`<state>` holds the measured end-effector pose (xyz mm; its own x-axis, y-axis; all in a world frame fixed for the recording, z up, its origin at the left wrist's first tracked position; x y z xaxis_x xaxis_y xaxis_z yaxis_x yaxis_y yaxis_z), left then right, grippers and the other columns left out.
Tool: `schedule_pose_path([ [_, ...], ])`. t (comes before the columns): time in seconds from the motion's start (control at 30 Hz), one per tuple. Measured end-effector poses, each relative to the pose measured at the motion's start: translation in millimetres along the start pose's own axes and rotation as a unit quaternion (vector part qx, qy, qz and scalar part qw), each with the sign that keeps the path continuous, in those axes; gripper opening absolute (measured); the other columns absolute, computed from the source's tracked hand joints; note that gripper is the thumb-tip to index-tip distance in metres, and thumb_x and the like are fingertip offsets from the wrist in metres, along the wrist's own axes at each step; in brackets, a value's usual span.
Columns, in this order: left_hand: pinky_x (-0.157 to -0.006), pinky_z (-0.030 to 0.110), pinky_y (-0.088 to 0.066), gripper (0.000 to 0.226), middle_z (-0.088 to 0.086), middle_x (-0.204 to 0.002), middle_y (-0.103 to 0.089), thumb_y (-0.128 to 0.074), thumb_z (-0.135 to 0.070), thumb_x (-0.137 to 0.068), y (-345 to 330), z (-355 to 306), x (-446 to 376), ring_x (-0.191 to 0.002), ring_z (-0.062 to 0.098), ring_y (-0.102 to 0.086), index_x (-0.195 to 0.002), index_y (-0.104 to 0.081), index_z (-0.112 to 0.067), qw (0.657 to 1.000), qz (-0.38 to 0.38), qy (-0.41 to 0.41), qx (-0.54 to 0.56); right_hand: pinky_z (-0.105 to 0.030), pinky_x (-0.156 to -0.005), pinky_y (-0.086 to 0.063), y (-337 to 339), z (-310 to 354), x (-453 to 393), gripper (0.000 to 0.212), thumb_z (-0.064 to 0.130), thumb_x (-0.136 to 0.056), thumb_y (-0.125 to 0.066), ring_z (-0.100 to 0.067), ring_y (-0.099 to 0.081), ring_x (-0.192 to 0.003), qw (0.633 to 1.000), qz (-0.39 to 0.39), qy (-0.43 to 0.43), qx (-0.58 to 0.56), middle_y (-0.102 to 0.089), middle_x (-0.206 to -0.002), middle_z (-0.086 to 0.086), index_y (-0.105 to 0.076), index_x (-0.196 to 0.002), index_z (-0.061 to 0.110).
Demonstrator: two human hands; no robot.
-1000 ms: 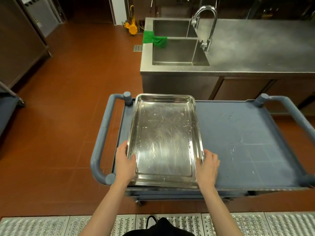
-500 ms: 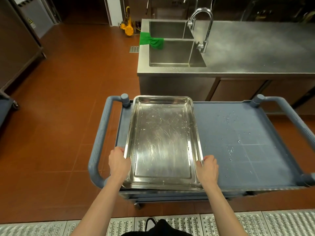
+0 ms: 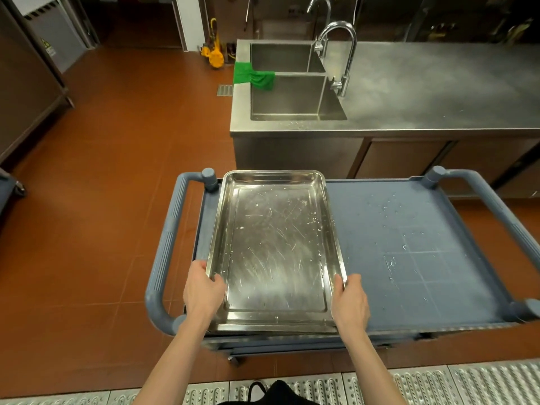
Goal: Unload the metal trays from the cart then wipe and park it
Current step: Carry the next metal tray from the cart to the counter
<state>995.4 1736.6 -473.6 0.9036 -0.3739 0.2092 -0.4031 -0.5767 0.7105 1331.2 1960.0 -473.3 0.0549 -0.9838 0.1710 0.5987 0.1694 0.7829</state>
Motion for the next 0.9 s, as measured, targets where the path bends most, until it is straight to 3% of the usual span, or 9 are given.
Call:
schedule_pose_path([
  [0.17, -0.055, 0.022, -0.033, 0.029, -0.021, -0.085, -0.05, -0.07, -0.018, -0.095, 15, -15, 5, -0.068, 0.001, -0.051, -0.115, -0.05, -0.023, 0.999, -0.022, -0.006, 0.046, -0.038, -0.057, -0.042, 13, 4, 3, 0.031, 0.038, -0.11, -0.05, -0.02, -0.049, -0.061, 0.997, -0.017, 0.013, -0.075, -0.059, -0.073, -0.007, -0.051, -0.094, 0.011],
  [0.4, -0.06, 0.023, -0.038, 0.023, -0.01, -0.096, -0.06, -0.065, -0.019, -0.097, 21, -60, 11, -0.078, 0.006, -0.057, -0.115, -0.053, -0.025, 0.993, 0.0, -0.041, 0.108, -0.031, -0.054, -0.04, 48, -4, 3, 0.031, 0.037, -0.108, -0.056, -0.019, -0.056, -0.064, 0.988, -0.05, -0.014, -0.142, -0.064, -0.074, -0.006, -0.056, -0.086, 0.017],
  [0.5, -0.062, 0.02, -0.036, 0.023, -0.014, -0.096, -0.059, -0.067, -0.02, -0.098, 17, -82, 18, -0.078, 0.003, -0.055, -0.115, -0.053, -0.026, 0.99, 0.011, -0.067, 0.124, -0.027, -0.055, -0.037, 67, -17, 10, 0.029, 0.041, -0.107, -0.057, -0.015, -0.058, -0.067, 0.985, -0.074, -0.034, -0.151, -0.064, -0.075, -0.003, -0.055, -0.084, 0.023],
  [0.9, -0.061, 0.031, -0.045, 0.018, 0.0, -0.098, -0.067, -0.064, -0.016, -0.098, -51, -166, 76, -0.073, 0.019, -0.061, -0.114, -0.06, -0.02, 0.973, 0.127, -0.13, 0.145, -0.031, -0.056, -0.039, 164, -103, 35, 0.024, 0.044, -0.105, -0.058, -0.012, -0.055, -0.063, 0.969, -0.165, -0.099, -0.155, -0.064, -0.077, 0.002, -0.056, -0.09, 0.026],
])
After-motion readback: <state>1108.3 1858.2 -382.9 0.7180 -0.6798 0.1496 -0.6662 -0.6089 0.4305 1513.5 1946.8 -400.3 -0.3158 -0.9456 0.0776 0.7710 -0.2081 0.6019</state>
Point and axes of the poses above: each hand's wrist, its own x-axis away from the middle knuckle, its own y-axis out of the back of the hand, z = x × y, the point moved 10 cm from there along -x, towards the middle knuckle
